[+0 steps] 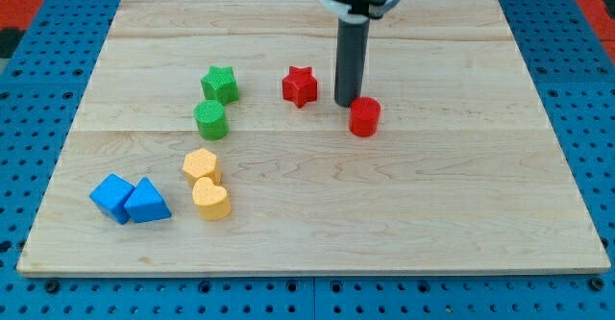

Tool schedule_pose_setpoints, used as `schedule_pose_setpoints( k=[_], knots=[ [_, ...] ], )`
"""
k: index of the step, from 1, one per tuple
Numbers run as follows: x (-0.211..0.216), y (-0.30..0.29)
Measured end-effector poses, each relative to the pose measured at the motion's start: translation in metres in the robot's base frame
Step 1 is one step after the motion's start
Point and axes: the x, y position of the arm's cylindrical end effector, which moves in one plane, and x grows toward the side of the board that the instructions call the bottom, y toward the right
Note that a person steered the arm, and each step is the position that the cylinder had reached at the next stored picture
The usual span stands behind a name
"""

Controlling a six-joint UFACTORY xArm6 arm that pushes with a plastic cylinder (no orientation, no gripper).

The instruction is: Move the red star to the right side of the green circle

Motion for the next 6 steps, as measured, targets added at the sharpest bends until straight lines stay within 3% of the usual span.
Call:
schedule_pose_setpoints(
  k=[2,3,5,6],
  knots=[
    [-0.061,-0.028],
    [-0.052,-0.064],
    [0.045,-0.079],
    [-0.015,-0.059]
  ],
)
